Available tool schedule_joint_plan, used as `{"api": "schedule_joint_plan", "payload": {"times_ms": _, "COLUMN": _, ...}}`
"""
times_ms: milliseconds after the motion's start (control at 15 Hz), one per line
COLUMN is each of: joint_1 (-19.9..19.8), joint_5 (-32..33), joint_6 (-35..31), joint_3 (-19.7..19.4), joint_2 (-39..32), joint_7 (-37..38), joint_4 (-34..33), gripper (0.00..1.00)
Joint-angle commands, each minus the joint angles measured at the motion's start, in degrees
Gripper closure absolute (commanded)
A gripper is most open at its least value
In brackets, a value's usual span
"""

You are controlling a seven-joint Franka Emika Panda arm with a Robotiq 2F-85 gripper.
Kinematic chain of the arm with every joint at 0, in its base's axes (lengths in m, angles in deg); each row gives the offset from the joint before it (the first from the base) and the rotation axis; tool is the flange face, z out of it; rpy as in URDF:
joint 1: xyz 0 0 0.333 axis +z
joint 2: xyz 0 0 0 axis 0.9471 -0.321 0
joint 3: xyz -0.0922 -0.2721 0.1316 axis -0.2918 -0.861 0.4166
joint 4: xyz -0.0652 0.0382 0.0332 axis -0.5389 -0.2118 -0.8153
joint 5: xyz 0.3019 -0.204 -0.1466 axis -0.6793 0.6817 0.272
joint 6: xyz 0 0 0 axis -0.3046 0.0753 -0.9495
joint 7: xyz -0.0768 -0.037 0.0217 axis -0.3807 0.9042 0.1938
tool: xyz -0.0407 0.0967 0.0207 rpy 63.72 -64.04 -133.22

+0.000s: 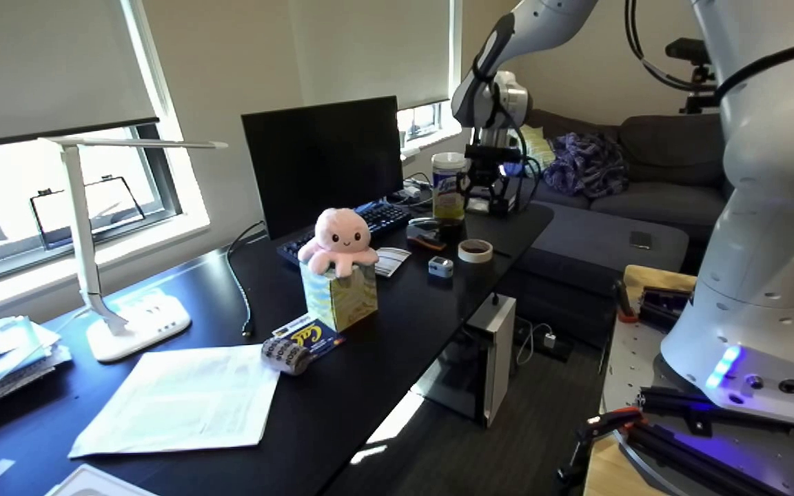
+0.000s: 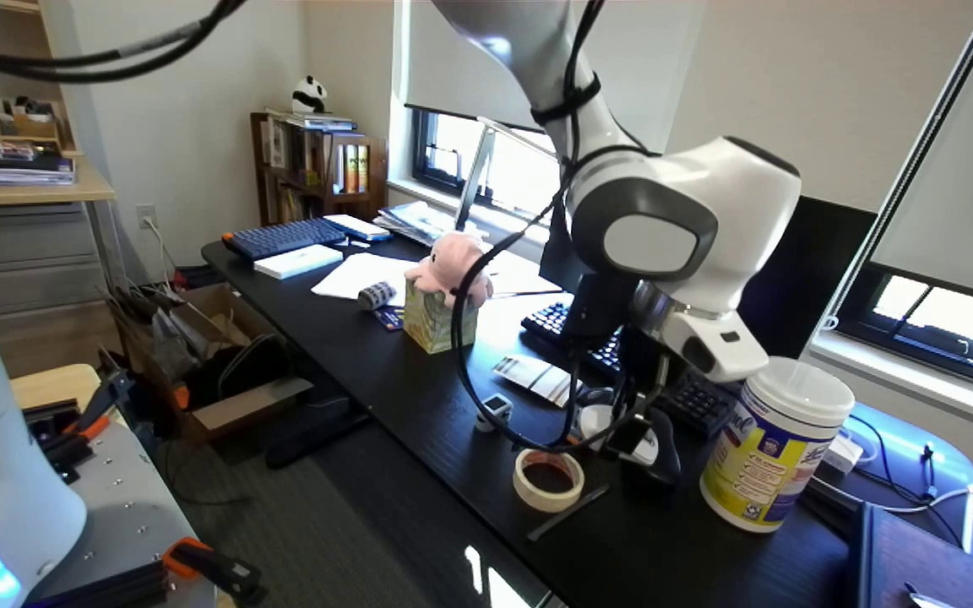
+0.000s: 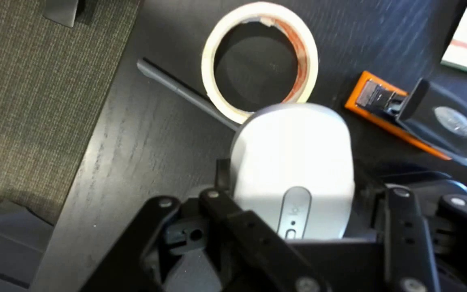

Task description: Move the white mouse to the left

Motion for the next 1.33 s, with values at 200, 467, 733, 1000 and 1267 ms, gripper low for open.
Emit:
{"api": "schedule_joint_plan", "payload": {"times_ms": 200, "joint_1": 5.32, "joint_5": 12.00, "joint_6": 0.93, "joint_3": -0.20, "joint_2": 23.41, "joint_7": -7.49, "joint_4": 17.65, "gripper": 0.55}}
{"api": "schedule_joint_plan", "payload": {"times_ms": 467, "joint_1": 9.83, "joint_5": 17.08, "joint_6": 5.06, "joint_3": 3.03, "joint_2": 34.95, "joint_7": -7.85, "joint_4": 23.21, "gripper": 0.55}}
{"api": "schedule_joint_plan", "payload": {"times_ms": 733, "joint_1": 10.33, "joint_5": 15.77, "joint_6": 4.56, "joint_3": 3.37, "joint_2": 33.94, "joint_7": -6.22, "joint_4": 22.08, "gripper": 0.30}}
{"api": "schedule_joint_plan", "payload": {"times_ms": 1000, "joint_1": 10.14, "joint_5": 16.09, "joint_6": 4.56, "joint_3": 3.07, "joint_2": 34.39, "joint_7": -6.48, "joint_4": 22.84, "gripper": 0.30}}
{"api": "schedule_joint_plan", "payload": {"times_ms": 1267, "joint_1": 11.28, "joint_5": 15.87, "joint_6": 3.55, "joint_3": 4.06, "joint_2": 35.44, "joint_7": -7.87, "joint_4": 25.07, "gripper": 0.55}}
